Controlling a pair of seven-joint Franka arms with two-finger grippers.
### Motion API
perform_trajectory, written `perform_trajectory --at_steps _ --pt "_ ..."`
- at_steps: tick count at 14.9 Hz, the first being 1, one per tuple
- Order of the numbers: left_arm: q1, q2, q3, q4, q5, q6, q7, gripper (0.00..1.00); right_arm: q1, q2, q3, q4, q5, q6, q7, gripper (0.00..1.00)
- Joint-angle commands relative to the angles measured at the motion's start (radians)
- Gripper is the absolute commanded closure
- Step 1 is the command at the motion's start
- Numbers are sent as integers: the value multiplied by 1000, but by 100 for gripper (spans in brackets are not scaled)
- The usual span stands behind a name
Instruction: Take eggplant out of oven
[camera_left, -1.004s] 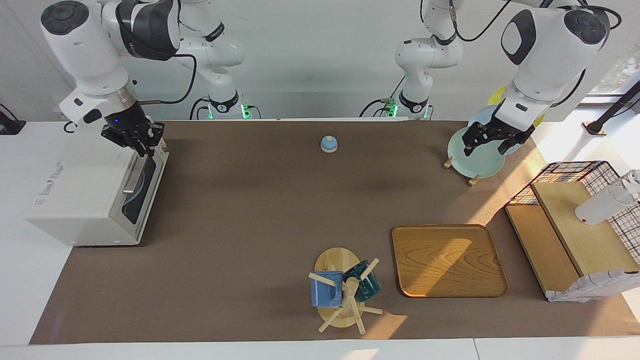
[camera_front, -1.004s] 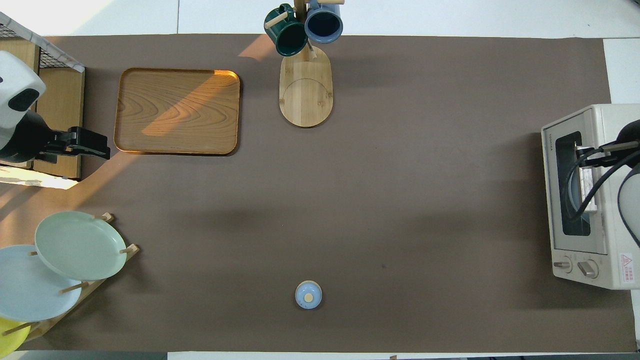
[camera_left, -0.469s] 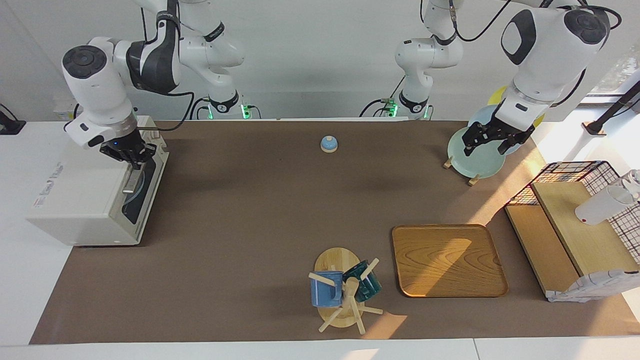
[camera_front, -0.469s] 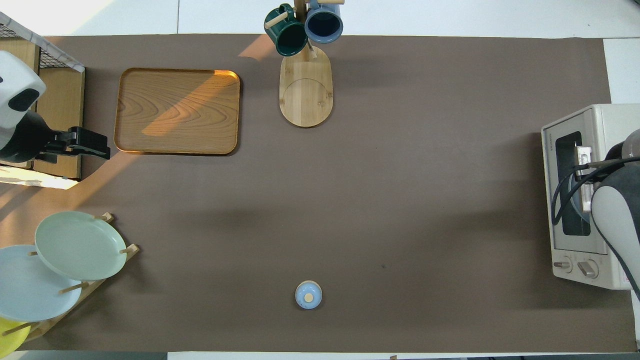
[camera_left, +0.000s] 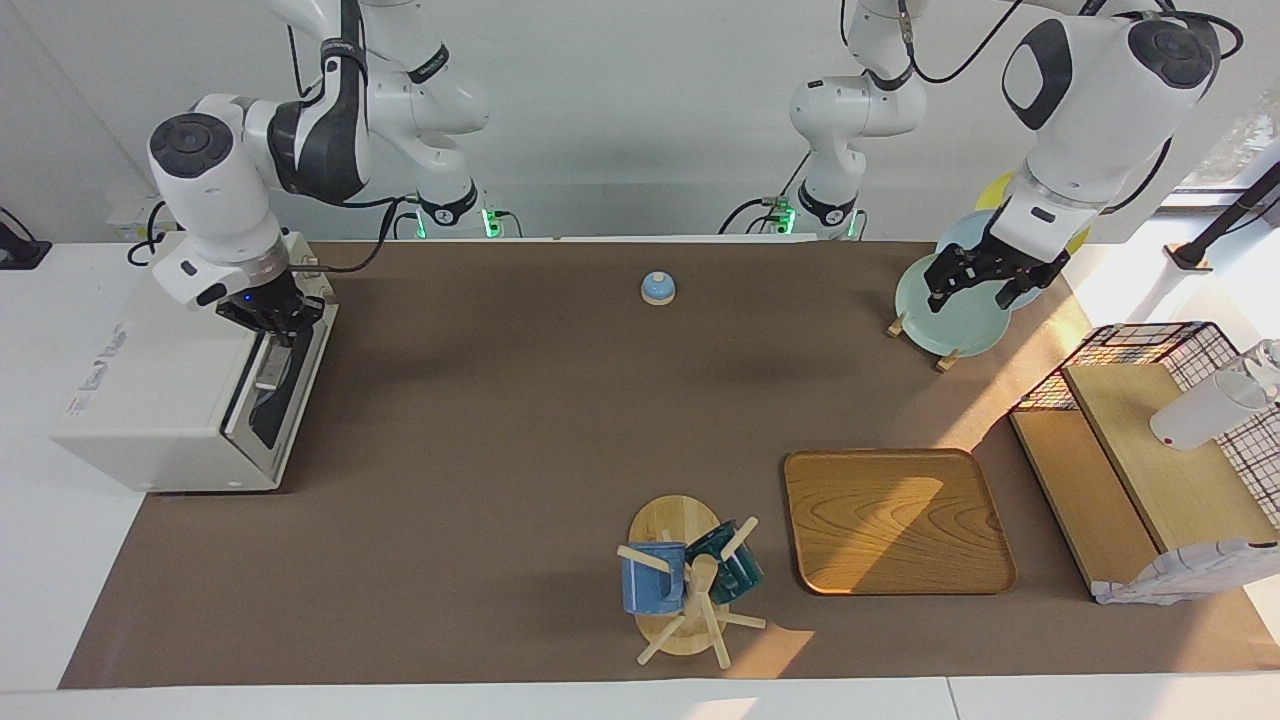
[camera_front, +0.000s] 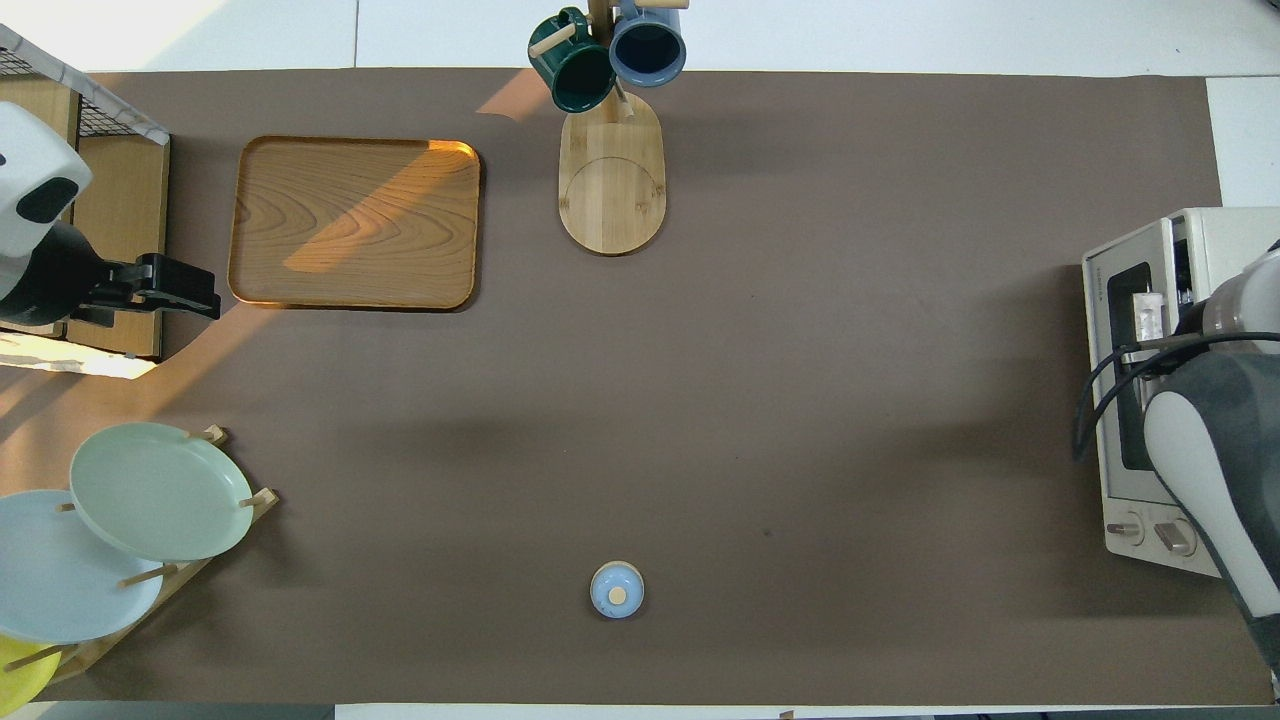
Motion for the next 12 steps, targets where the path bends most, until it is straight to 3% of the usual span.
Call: perform_trajectory --at_steps 1,7,12 --pt "5 -26 -2 -26 14 8 7 0 42 78 3 -39 -16 139 92 100" --pt "5 -26 -2 -26 14 8 7 0 71 127 6 -184 -7 402 135 100" --pt "5 -26 -2 -26 14 8 7 0 70 183 6 -184 -4 445 144 100"
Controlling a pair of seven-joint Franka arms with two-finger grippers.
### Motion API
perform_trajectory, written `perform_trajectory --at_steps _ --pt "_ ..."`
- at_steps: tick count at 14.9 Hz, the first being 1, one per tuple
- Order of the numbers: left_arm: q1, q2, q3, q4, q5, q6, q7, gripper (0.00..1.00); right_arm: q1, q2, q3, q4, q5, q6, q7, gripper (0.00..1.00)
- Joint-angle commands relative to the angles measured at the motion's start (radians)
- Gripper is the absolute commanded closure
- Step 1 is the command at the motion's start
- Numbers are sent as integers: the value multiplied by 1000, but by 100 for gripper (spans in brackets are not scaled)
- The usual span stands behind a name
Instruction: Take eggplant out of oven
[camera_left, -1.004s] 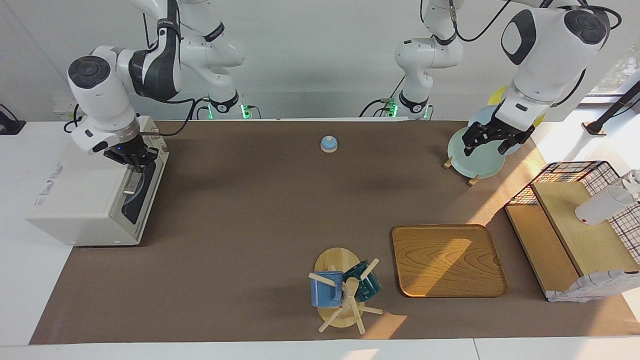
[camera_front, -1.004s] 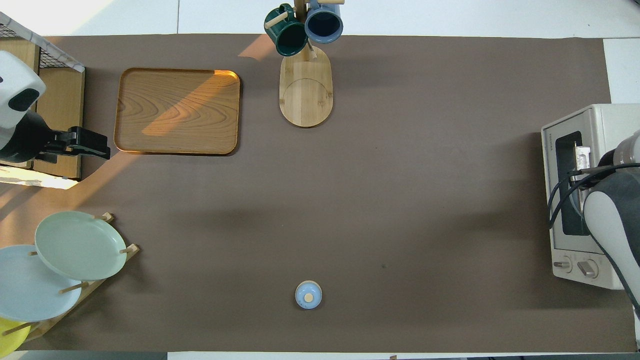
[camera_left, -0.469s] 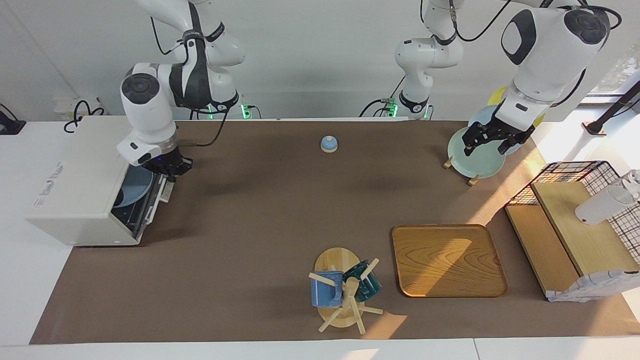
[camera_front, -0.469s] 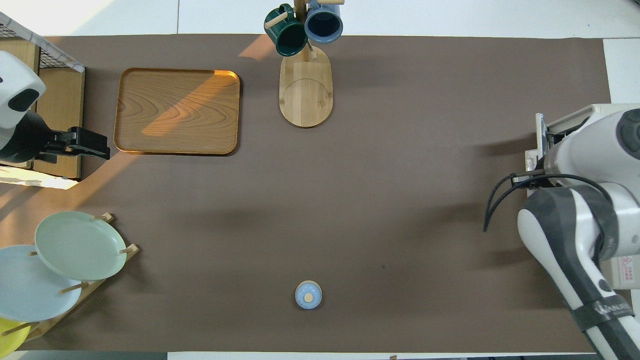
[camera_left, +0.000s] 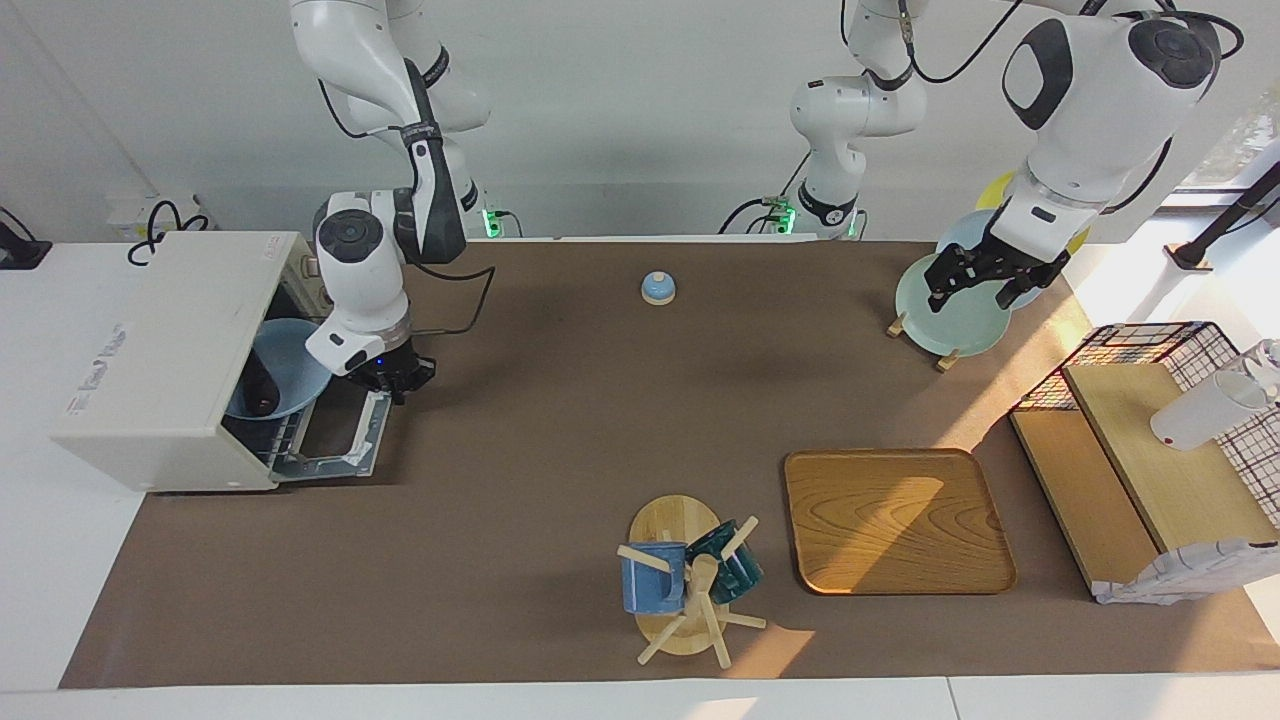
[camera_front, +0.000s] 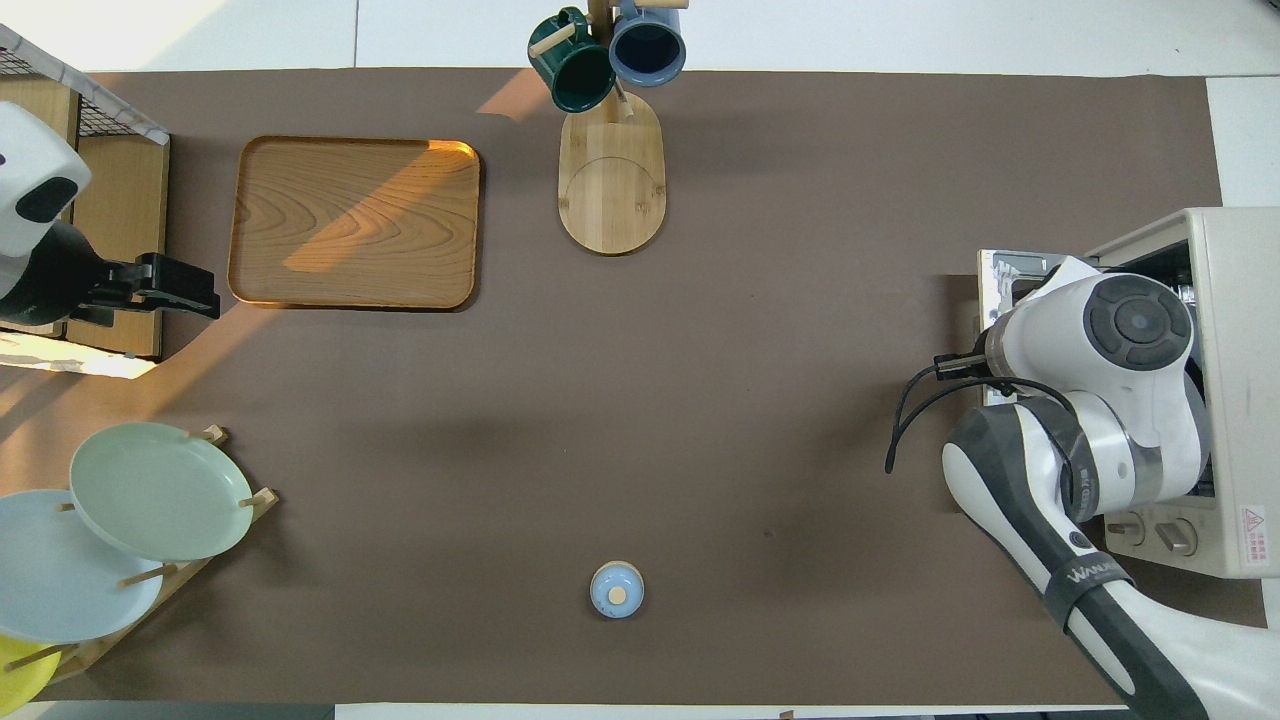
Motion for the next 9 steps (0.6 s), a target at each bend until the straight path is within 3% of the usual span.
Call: perform_trajectory --at_steps 1,7,8,9 --pt "5 -26 -2 -26 14 8 7 0 -43 33 -34 14 -45 30 2 100" --pt "5 -26 -2 -26 14 8 7 0 -19 51 -28 23 31 26 30 100" --pt "5 -26 -2 -26 14 8 7 0 -2 51 -28 31 63 18 36 83" --pt "5 -26 -2 -26 14 8 7 0 4 43 -28 37 80 3 39 48"
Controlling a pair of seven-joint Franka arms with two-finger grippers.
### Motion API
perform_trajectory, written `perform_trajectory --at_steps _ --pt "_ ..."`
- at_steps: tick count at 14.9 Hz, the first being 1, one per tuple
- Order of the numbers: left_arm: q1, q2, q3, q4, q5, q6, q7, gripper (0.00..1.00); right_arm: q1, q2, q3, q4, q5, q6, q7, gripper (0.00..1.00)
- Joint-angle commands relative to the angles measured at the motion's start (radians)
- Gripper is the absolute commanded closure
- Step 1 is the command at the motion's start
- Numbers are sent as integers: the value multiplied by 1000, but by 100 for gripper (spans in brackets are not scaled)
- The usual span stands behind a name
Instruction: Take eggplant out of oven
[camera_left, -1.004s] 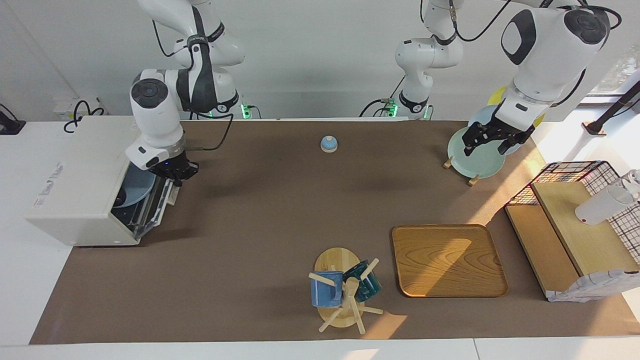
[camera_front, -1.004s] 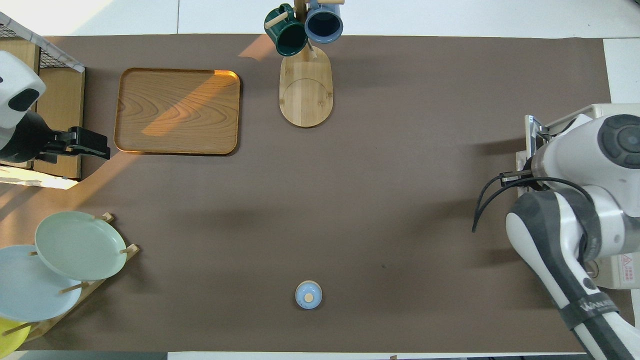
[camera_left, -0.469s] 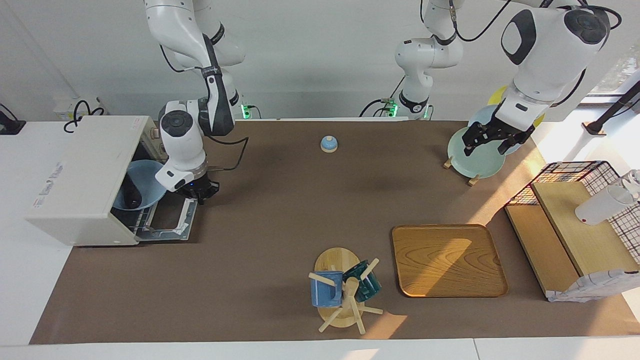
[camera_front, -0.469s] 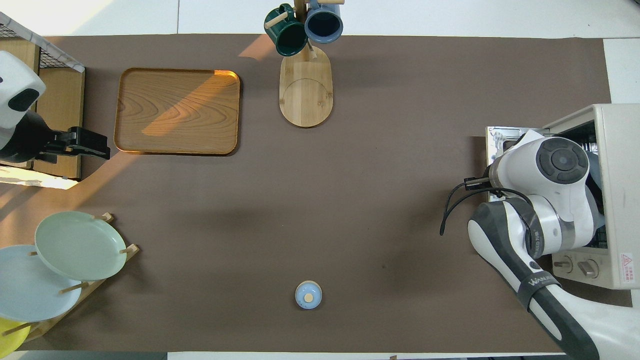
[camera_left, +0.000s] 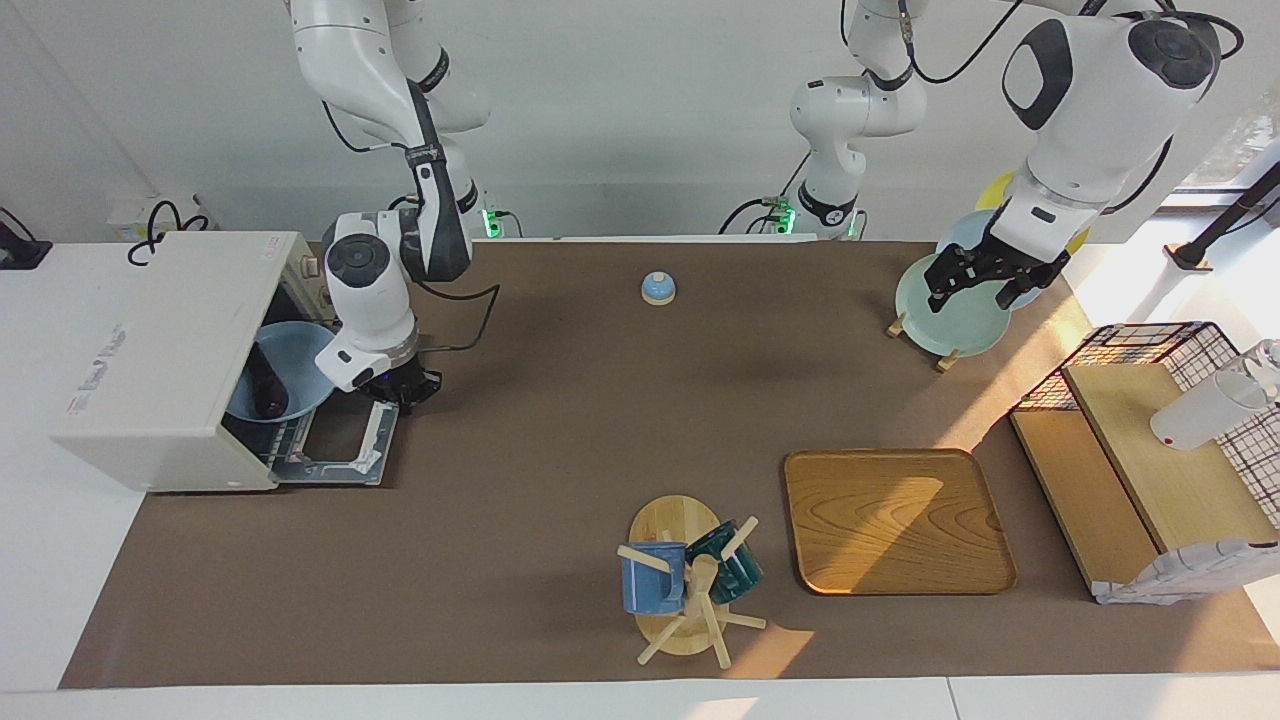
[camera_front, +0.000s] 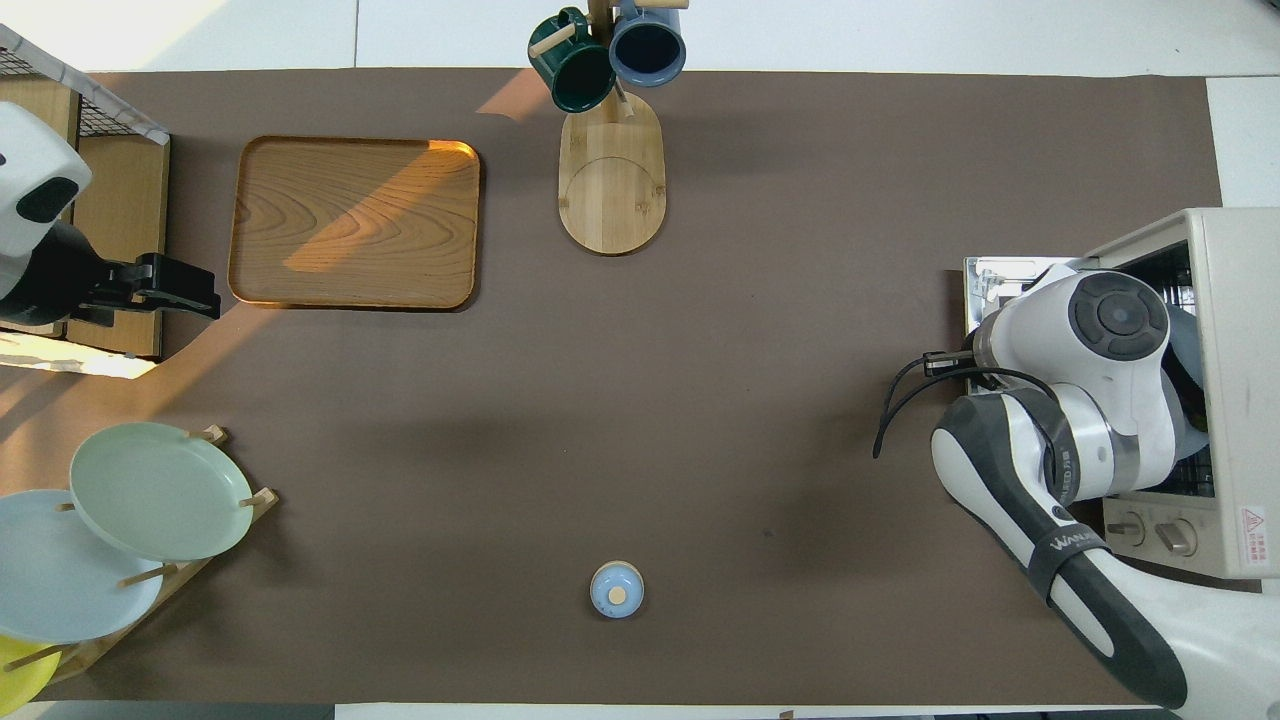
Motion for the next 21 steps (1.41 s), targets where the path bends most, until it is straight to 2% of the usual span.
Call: perform_trajectory --at_steps 1,2,5,7,12,16,18,21 --pt "5 -26 -2 -26 14 8 7 0 5 -11 -16 40 23 -51 -2 21" --pt "5 -26 -2 -26 14 8 7 0 5 -26 -1 69 23 -97 -4 10" --pt "5 -26 -2 -26 14 8 7 0 5 -41 26 184 18 -275 -8 13" --pt "5 -26 -2 -26 14 8 7 0 4 -69 26 197 6 -331 -2 16" --pt "5 -26 -2 -26 14 8 7 0 4 -89 26 160 6 -325 1 22" --pt "5 -26 -2 -26 14 8 7 0 -15 -92 20 161 -77 -386 -7 23" --pt "5 -26 -2 -26 14 8 7 0 -62 -107 20 120 -78 -369 -45 24" --pt "5 -26 -2 -26 14 8 7 0 -102 -126 20 51 -78 -267 -85 31"
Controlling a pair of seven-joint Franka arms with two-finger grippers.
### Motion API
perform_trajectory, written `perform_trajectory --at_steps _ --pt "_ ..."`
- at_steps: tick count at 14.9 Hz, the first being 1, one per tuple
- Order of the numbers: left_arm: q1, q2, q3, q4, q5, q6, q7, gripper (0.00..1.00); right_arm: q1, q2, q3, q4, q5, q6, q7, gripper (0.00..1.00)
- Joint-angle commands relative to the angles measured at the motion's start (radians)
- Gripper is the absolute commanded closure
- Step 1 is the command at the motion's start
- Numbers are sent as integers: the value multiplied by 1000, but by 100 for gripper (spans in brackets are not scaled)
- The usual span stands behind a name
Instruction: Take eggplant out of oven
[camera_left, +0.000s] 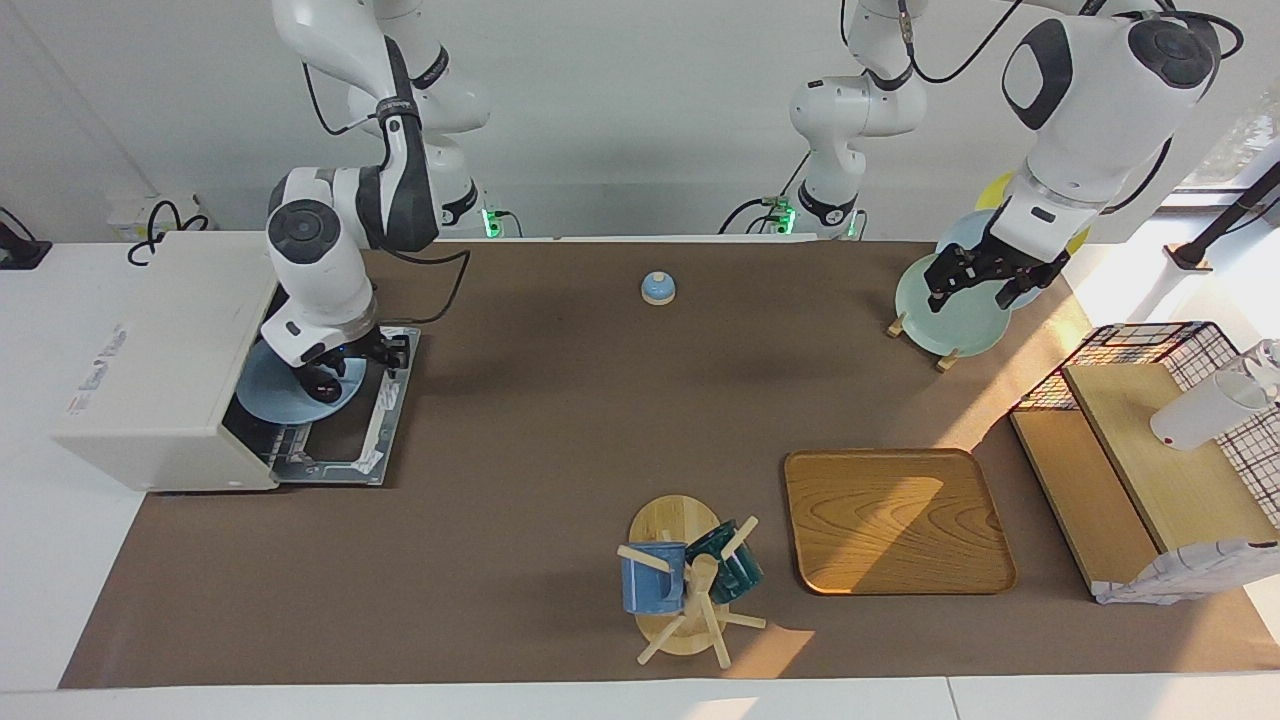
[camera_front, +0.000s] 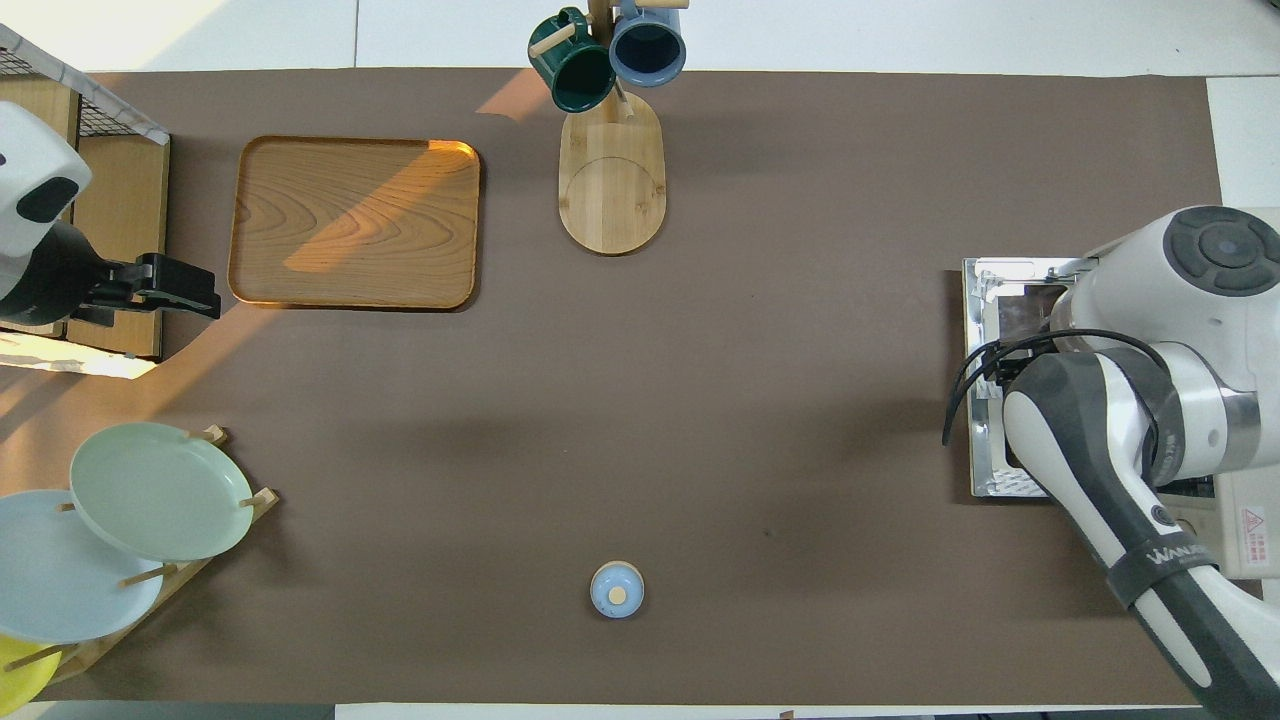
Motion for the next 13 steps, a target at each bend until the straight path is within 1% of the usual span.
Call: perform_trajectory --at_steps 1,2,3,4,5,8,10,12,13 --pt "5 -26 -2 -26 14 8 7 0 -31 -49 6 -92 -15 68 -23 34" --pt "5 -26 -2 -26 14 8 7 0 -31 -53 6 -98 -15 68 -23 41" --pt "5 -26 -2 -26 14 8 7 0 -31 -55 7 -100 -15 69 -22 57" --pt "5 -26 -2 -26 14 8 7 0 -21 -55 8 -100 -15 79 -23 90" --pt "5 -26 -2 -26 14 8 7 0 -10 -54 9 -95 -16 85 -23 100" --pt "5 -26 -2 -26 14 8 7 0 71 -43 11 -55 -37 51 -19 100" --pt "5 -26 -2 -26 14 8 7 0 145 -32 12 -15 -38 17 -14 100" --pt "5 -26 -2 -26 14 8 7 0 258 -17 12 43 -38 -27 29 100" --pt "5 -26 -2 -26 14 8 7 0 341 14 12 93 -38 -64 123 100"
